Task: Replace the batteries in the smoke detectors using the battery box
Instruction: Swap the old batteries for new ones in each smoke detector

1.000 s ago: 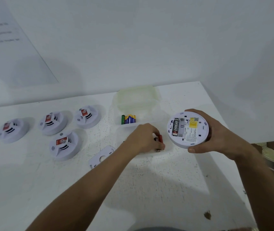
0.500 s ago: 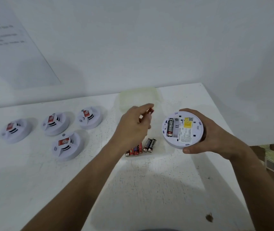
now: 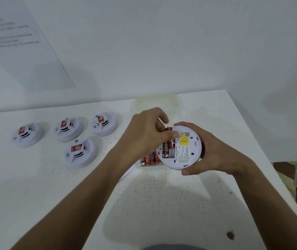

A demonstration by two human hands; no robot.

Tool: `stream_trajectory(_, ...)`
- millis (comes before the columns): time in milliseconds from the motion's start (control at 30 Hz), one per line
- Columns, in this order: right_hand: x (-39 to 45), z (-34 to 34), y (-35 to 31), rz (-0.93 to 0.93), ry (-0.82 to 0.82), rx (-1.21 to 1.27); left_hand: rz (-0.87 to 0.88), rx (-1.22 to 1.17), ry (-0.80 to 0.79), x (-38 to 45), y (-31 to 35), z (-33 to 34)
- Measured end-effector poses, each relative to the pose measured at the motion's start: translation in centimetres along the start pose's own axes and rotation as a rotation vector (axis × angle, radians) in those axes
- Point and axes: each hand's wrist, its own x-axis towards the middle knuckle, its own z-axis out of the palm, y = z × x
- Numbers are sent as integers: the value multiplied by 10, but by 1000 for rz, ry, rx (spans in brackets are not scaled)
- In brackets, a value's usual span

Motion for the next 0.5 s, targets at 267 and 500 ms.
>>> stream_trajectory(267, 11, -1, -6, 6, -21, 46, 142, 48, 23, -17, -21, 1)
stream_trajectory(500, 18, -4, -9, 15, -53, 19, 162, -34, -151, -25, -39, -7)
